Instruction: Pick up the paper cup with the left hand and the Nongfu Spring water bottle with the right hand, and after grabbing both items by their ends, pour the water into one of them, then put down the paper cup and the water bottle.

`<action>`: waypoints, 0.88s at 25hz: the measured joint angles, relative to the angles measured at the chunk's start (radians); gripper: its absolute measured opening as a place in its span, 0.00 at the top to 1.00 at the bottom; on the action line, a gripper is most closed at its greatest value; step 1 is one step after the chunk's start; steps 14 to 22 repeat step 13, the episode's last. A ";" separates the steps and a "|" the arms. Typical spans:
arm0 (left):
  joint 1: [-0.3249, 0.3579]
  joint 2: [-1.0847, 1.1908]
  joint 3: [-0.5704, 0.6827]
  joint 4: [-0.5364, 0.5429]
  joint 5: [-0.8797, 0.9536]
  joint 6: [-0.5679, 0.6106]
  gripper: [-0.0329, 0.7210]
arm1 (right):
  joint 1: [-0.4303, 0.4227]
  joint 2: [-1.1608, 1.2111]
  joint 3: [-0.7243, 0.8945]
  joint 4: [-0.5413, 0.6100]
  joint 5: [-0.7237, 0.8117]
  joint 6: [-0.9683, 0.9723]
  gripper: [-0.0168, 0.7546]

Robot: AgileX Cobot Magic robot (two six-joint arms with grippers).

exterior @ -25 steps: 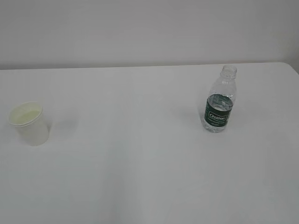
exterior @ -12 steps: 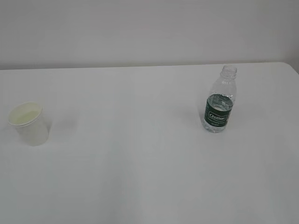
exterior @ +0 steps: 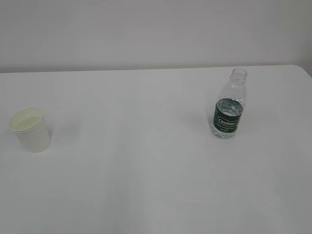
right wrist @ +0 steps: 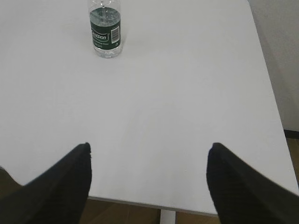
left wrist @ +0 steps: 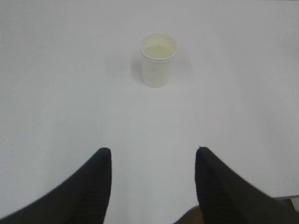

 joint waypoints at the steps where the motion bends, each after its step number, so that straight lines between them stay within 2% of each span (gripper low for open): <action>1: 0.000 0.000 0.000 0.000 0.000 0.000 0.42 | 0.000 0.000 0.000 0.000 0.000 0.000 0.22; 22: 0.000 0.000 0.000 0.000 0.000 0.000 0.42 | 0.000 0.000 0.002 0.000 -0.002 0.001 0.22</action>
